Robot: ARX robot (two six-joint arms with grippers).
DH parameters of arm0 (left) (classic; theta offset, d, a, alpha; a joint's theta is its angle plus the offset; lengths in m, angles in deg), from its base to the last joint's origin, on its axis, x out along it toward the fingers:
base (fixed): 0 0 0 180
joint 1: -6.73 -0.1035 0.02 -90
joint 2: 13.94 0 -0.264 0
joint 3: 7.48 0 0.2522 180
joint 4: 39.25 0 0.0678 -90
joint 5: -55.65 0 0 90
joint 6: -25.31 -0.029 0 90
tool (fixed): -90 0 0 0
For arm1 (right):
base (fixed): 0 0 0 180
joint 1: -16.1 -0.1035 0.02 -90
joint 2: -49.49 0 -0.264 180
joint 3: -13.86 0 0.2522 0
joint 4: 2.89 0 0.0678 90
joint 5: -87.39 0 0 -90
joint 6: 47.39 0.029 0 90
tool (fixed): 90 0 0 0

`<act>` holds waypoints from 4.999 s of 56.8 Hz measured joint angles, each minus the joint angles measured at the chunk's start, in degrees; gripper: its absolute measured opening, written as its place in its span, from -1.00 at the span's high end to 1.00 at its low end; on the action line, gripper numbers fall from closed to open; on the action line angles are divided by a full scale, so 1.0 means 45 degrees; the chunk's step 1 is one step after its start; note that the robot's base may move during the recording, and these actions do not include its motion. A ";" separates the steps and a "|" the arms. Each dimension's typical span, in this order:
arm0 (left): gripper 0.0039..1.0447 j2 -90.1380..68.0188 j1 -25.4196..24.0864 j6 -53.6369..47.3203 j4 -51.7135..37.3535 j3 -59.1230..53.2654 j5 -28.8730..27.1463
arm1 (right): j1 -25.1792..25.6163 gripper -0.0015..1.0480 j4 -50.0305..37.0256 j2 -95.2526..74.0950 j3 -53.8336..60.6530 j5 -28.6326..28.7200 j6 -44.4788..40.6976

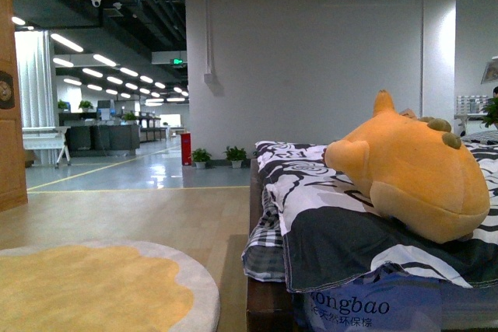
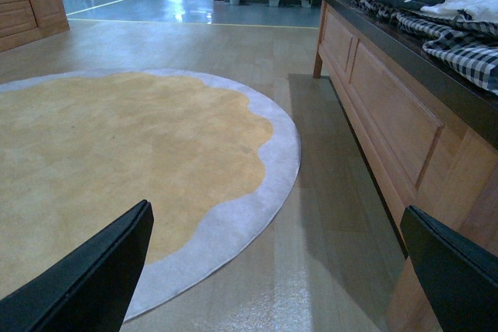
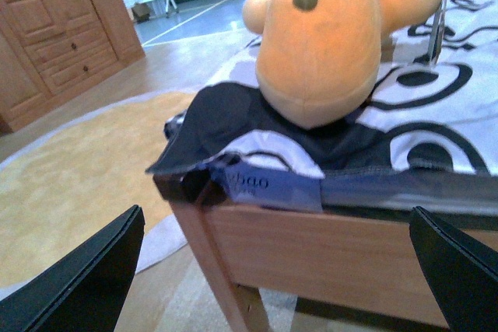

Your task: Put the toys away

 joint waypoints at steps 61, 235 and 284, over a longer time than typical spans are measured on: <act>-0.89 0.0000 0.0000 0.0000 0.0000 0.0000 0.0000 | -0.4677 -0.99 -0.0107 -1.1686 -0.9938 -0.9020 -0.0306; -0.89 0.0005 0.0000 0.0000 0.0000 0.0000 0.0005 | -0.2861 0.68 0.1865 0.6125 0.3366 -0.2011 0.1836; -0.89 0.0000 0.0000 0.0000 0.0000 0.0000 0.0015 | -0.2866 0.68 0.1865 0.6120 0.3366 -0.1991 0.1836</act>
